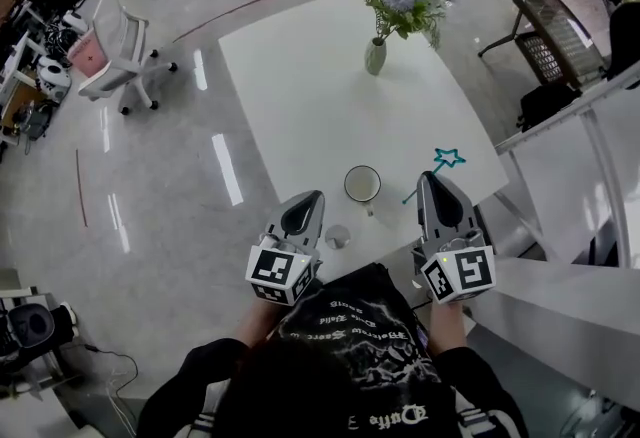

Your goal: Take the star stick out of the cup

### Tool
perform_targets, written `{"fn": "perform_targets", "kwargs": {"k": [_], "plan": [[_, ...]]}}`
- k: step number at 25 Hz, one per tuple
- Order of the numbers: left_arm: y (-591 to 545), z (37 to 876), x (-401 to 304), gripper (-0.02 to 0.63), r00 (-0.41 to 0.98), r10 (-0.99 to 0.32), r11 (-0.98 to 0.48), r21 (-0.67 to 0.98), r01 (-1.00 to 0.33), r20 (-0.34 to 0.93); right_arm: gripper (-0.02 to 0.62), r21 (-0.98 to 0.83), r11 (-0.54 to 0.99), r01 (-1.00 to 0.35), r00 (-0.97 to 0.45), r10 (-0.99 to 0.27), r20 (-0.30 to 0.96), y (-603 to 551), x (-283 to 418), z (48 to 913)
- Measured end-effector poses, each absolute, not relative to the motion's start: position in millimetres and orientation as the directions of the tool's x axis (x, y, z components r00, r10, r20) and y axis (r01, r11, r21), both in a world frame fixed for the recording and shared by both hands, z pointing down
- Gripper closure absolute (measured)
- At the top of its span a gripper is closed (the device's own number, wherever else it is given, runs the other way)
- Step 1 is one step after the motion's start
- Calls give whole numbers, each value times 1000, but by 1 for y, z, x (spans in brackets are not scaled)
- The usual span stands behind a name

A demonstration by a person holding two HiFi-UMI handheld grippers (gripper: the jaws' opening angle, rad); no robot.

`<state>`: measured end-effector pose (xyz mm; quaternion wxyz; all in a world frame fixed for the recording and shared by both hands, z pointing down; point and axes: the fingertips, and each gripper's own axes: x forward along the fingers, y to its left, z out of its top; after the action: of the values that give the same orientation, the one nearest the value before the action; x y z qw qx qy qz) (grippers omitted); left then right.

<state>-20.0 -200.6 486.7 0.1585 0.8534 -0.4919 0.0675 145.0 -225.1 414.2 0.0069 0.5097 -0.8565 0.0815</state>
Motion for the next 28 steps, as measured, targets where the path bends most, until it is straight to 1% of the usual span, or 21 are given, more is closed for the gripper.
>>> {"fn": "perform_targets", "kwargs": {"k": [5,8,12,19,28], "plan": [[-198,481,-19,586,528,-806,-487,207,-848,266,584,-131,417,-899,-431,-895,114,-208,160,421],[-201,485,-16,586,546,-792,-506,207,-837,273,584,-93,406,-909,-416,-901,127,-206,163,427],[-200,487,-2,586,567,-774,-529,206,-823,280,584,-42,397,-917,-398,-898,185,-201,171,445],[-186,494,-4,586,583,-763,-541,217,-813,281,584,-89,369,-925,-380,-895,234,-179,165,476],[-190,507,-4,586,571,-760,-530,215,-821,310,584,-69,377,-924,-381,-885,266,-186,168,485]]}}
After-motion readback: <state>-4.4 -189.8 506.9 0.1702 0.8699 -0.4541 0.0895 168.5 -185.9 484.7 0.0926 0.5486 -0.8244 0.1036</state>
